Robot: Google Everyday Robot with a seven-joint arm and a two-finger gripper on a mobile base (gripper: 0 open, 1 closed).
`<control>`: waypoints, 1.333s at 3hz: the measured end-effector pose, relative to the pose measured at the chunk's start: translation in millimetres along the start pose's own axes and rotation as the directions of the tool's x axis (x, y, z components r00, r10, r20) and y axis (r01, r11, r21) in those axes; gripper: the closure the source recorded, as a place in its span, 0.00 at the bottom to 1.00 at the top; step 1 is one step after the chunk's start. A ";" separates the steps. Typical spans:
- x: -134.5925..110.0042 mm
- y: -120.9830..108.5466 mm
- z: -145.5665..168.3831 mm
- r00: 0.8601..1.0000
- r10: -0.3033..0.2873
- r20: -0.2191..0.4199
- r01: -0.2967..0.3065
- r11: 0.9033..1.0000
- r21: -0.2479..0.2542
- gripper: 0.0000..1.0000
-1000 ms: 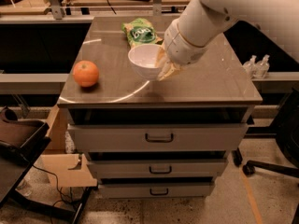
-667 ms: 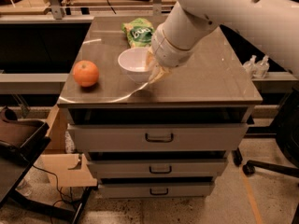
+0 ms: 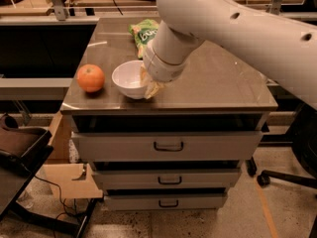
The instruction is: Move white bowl near orange
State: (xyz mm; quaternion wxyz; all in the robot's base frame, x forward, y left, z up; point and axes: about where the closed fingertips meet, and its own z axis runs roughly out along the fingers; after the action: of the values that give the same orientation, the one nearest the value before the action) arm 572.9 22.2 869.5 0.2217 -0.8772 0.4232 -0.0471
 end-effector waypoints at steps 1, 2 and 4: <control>-11.2 -0.3 11.6 1.000 -0.023 0.014 0.023 1.000 -0.013 1.00; -12.3 -0.2 11.9 1.000 -0.025 0.015 0.025 1.000 -0.014 0.84; -14.3 0.1 12.4 0.999 -0.029 0.015 0.029 0.999 -0.016 0.38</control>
Offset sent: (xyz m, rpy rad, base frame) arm -0.0035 0.0119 -0.0085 -0.0044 0.0093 0.0266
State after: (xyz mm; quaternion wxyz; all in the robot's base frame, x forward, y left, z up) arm 567.0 37.4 859.9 0.2170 -0.8854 0.4091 -0.0402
